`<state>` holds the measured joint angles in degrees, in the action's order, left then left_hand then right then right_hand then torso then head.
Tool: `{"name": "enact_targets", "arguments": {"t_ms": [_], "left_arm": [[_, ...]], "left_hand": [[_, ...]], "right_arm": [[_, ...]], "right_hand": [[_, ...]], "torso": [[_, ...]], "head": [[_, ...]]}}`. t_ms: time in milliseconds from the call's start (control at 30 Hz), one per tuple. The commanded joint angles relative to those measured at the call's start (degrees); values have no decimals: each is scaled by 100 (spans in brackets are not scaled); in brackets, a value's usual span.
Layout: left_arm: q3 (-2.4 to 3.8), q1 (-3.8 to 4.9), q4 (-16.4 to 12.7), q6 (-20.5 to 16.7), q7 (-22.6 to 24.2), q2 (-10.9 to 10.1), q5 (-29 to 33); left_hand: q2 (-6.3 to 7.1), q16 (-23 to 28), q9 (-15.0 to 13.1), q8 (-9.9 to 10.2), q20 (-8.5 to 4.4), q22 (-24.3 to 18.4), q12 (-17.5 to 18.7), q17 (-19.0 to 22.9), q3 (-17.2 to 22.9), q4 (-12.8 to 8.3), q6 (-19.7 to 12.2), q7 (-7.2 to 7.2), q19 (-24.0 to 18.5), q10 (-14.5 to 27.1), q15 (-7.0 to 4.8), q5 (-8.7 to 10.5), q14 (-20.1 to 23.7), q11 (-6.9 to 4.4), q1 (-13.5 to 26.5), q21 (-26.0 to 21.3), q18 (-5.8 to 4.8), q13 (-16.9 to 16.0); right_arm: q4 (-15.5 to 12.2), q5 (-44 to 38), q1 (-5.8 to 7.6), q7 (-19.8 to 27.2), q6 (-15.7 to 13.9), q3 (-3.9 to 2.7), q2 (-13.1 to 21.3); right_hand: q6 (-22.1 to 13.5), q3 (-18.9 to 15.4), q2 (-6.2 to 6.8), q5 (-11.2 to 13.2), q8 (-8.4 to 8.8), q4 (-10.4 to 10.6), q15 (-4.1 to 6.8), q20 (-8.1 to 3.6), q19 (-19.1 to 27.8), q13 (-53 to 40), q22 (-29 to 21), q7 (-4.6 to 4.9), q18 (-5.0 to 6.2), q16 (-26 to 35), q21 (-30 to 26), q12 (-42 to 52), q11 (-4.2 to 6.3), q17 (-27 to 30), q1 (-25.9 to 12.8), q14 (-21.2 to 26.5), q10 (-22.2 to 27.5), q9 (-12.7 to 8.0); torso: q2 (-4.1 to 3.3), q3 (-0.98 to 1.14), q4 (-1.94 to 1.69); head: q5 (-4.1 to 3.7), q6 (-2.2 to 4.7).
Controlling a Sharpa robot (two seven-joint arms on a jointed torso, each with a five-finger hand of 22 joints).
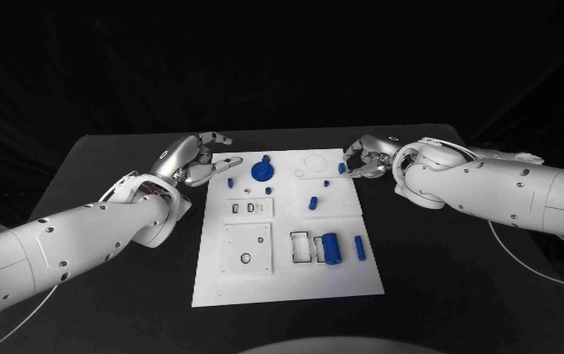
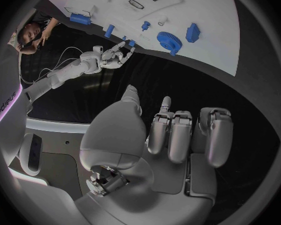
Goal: Assemble the parts on the task board
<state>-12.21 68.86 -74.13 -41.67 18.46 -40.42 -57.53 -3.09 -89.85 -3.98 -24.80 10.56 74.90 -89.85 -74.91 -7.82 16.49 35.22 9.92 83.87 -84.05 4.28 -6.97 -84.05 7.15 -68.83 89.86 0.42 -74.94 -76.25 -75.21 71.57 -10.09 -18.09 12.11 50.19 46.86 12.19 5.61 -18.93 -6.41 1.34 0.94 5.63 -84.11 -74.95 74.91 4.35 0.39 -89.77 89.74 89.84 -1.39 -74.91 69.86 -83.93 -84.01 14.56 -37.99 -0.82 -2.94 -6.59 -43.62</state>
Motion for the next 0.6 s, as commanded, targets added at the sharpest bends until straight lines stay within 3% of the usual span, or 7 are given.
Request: {"name": "enact_targets", "arguments": {"t_ms": [33, 167, 333, 467, 600], "left_arm": [[4, 2, -17, -30, 82, 16, -22], [4, 2, -21, -30, 88, 21, -22], [4, 2, -14, -28, 82, 22, -22], [4, 2, -22, -26, 82, 12, -22], [4, 2, -24, -25, 82, 1, -22]], "left_hand": [[-53, -15, 4, 33, 37, 1510, -15, -1509, -32, 11, 39, 116, 613, -595, 35, -23, -595, 26, -8, 14, -42, -1506], [-53, -15, 4, 33, 37, 1510, -15, -1509, -32, 11, 39, 116, 613, -595, 35, -23, -595, 26, -8, 14, -42, -1506], [-62, -15, 6, 48, 39, 1510, -15, -1509, -38, 11, 47, 116, 613, -595, 35, -36, -595, 26, -26, 14, -42, -1506], [-63, -15, 6, 49, 39, 1510, -15, -1509, -38, 11, 48, 116, 613, -595, 35, -37, -595, 26, -26, 14, -42, -1506], [-66, -15, 6, 53, 40, 1510, -15, -1509, -40, 12, 50, 116, 613, -595, 35, -39, -595, 26, -30, 14, -42, -1506]], "right_arm": [[42, -100, -11, -90, 83, 1, -40], [77, -104, -16, -97, 57, 1, -81], [186, -101, -20, -107, 132, 1, -186], [225, -103, -31, -118, 163, 1, -234], [254, -104, -41, -107, 173, 1, -263]], "right_hand": [[56, 31, -35, 31, -17, 1, 42, -47, -589, -1505, 1509, 1, -39, -23, 26, 16, 58, -1509, 58, -607, -599, 9], [115, 56, -81, 42, -31, 4, 51, -54, -589, -1505, 1509, -35, -39, -23, 26, 16, 73, -1509, 77, -607, -599, 17], [189, 103, -152, 83, -32, 5, 68, -69, -589, -1505, 1509, -114, -39, -23, 26, 16, 96, -1509, 107, -607, -599, 16], [212, 117, -166, 95, -28, 0, 75, -75, -589, -1505, 1509, -143, -39, -23, 26, 16, 103, -1509, 120, -607, -599, 12], [234, 133, -189, 116, -25, 2, 80, -80, -589, -1505, 1509, -156, -39, -23, 26, 16, 109, -1509, 127, -607, -599, 8]], "torso": [[2, -4, -6], [0, -4, -2], [14, -4, 9], [8, 1, 5], [14, -2, 10]], "head": [[12, 0], [35, 41], [68, 8], [77, 51], [90, 35]]}}
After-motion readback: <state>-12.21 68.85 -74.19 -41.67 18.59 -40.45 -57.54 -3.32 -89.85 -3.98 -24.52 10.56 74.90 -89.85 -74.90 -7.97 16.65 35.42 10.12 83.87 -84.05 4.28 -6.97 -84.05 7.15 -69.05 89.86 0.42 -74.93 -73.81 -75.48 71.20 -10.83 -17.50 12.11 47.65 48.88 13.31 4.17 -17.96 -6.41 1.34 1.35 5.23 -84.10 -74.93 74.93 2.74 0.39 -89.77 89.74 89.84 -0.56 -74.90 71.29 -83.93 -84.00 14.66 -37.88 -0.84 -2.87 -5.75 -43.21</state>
